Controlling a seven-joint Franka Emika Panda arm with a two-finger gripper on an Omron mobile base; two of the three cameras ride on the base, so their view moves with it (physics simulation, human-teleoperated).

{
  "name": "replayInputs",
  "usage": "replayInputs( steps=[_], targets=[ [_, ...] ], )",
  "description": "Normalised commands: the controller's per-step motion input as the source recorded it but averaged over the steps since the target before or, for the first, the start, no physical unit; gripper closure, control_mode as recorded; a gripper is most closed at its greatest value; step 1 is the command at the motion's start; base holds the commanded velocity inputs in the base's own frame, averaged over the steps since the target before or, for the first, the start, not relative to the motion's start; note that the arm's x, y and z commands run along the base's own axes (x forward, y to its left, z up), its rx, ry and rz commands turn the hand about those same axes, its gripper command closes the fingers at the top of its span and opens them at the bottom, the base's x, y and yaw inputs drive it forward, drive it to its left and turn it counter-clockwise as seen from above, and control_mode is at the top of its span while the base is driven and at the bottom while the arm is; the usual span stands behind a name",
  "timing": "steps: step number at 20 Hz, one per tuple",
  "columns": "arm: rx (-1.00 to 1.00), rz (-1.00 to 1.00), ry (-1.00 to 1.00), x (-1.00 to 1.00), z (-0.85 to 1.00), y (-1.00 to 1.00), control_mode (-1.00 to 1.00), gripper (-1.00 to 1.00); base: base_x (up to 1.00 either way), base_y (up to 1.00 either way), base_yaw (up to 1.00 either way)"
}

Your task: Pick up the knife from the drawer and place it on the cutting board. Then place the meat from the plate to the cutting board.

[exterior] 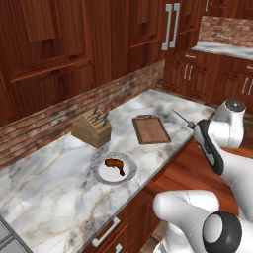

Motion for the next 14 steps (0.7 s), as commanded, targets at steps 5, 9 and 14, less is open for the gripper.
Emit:
replayInputs(
  steps=[5,9,14],
  targets=[
    [0.00,0.05,0.00,0.45,-0.01,0.17,-1.00,1.00,0.00,0.00,0.00],
    [0.00,0.05,0.00,0.45,0.00,0.22,-1.00,1.00,0.00,0.00,0.00],
    [0.00,0.05,0.00,0.46,0.00,0.29,-1.00,1.00,0.00,0.00,0.00]
  ],
)
